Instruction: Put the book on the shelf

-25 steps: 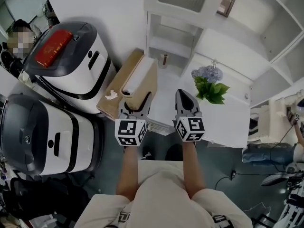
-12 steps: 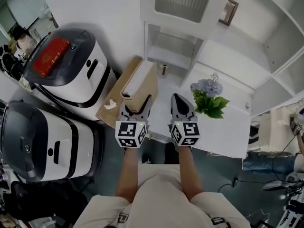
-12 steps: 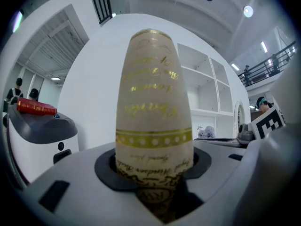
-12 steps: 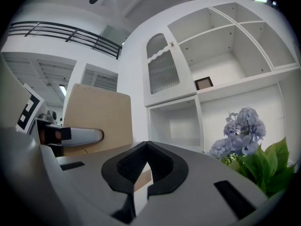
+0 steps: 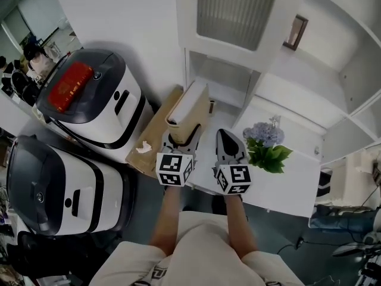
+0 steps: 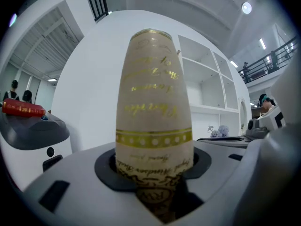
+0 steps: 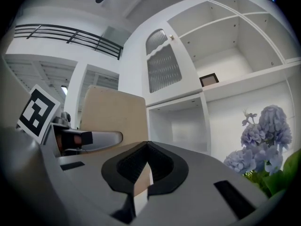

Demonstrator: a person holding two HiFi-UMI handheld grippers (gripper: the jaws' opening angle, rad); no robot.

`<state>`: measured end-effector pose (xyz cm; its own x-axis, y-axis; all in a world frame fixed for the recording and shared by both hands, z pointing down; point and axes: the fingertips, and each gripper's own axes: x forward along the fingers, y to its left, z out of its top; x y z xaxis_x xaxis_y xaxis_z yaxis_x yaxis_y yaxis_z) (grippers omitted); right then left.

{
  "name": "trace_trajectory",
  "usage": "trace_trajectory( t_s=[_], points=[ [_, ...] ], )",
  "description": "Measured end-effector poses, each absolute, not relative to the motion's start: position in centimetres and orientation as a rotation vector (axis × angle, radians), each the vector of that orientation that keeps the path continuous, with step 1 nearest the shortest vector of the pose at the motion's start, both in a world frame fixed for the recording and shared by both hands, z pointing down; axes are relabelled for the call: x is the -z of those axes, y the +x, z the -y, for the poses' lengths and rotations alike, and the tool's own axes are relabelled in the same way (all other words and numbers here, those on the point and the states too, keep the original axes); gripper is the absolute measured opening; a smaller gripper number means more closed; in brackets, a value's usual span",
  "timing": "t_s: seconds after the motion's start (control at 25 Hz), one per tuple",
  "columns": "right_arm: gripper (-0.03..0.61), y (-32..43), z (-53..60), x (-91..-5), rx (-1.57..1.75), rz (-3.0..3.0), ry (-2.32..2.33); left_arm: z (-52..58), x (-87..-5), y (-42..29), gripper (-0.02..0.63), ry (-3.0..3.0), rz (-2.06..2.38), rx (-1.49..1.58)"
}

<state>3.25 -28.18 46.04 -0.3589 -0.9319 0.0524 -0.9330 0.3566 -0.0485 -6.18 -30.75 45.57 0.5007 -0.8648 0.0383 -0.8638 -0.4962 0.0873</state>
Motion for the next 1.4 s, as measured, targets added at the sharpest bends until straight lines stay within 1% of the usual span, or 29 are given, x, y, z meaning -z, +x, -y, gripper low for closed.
trace_trajectory(
  t_s=[0.64,0.92,1.4],
  points=[
    [0.026,6.8,32.7,-45.3,-0.070,2.531,1.800,37.9,-46.1,-3.4,0.236,2.642,1.504,-0.002],
    [0.026,6.8,33.5,-43.5,0.012,2.550,1.775,40.2,-46.1,-2.6,0.236,2.635,1.510,0.011],
    [0.026,6.0,35.0,-43.6,0.017,2.573,1.724,42.9,-45.6,-1.9,0.236,2.649,1.543,0.019]
  ],
)
